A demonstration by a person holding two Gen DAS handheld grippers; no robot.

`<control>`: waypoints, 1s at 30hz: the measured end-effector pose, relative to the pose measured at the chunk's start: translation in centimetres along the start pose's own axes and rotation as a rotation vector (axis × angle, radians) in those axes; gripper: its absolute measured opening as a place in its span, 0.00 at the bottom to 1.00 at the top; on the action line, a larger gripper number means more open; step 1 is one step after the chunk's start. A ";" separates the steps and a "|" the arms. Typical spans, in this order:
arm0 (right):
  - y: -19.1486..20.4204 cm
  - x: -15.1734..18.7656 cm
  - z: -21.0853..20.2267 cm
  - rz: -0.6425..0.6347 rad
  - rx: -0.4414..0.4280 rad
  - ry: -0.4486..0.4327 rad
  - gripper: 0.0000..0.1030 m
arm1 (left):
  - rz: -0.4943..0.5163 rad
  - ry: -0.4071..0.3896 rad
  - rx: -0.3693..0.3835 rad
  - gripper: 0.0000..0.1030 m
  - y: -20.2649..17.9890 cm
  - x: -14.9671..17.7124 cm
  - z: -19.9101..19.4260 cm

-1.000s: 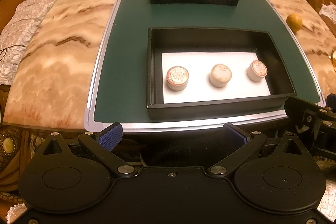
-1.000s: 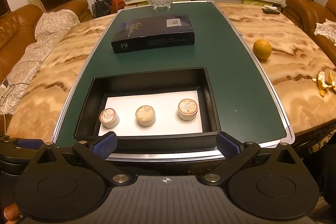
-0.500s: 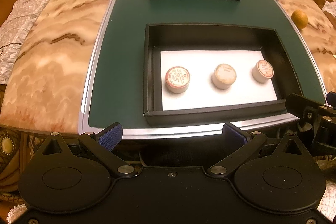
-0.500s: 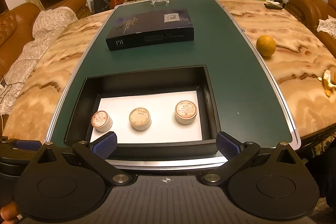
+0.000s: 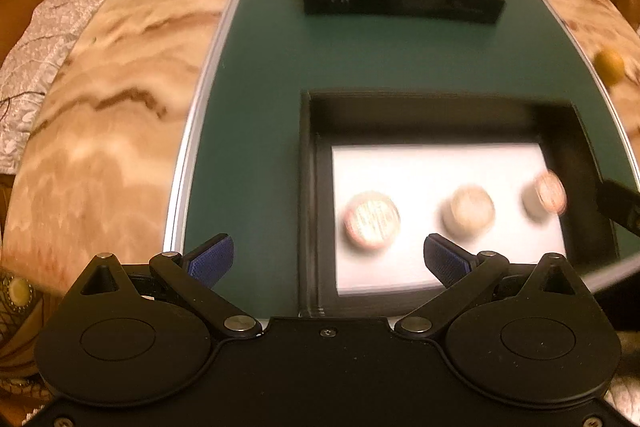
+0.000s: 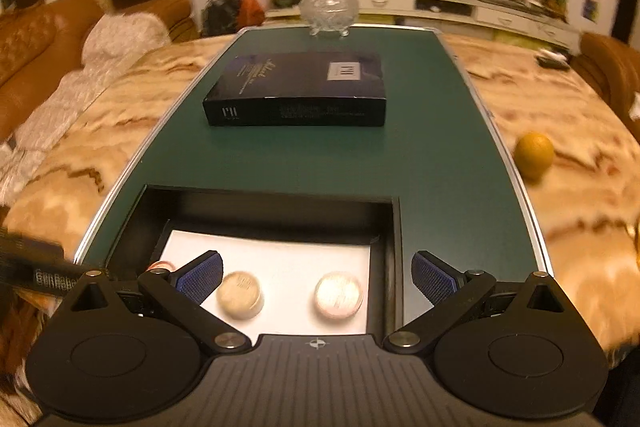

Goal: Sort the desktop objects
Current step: 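Move both tools past the tray toward the dark blue box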

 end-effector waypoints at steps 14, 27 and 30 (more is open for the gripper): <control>-8.1 -7.5 10.9 0.069 -0.054 0.012 1.00 | -0.022 -0.074 0.010 1.00 1.9 -11.8 10.4; -13.2 -9.0 25.1 0.299 -0.143 0.079 1.00 | -0.127 -0.094 0.114 1.00 2.0 -17.8 18.8; -13.7 -9.0 27.0 0.361 -0.177 0.079 0.97 | -0.155 -0.093 0.154 1.00 1.9 -18.6 19.9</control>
Point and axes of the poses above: each gripper's, at about its wrist camera, not at the fingertips, and z roughly the way its jaws point, y to its left, x to its underside, the point moved 6 cm from there along z, roughly the way its jaws point, and after that the axes turned 15 degrees about -y, right-handed, at the moved point
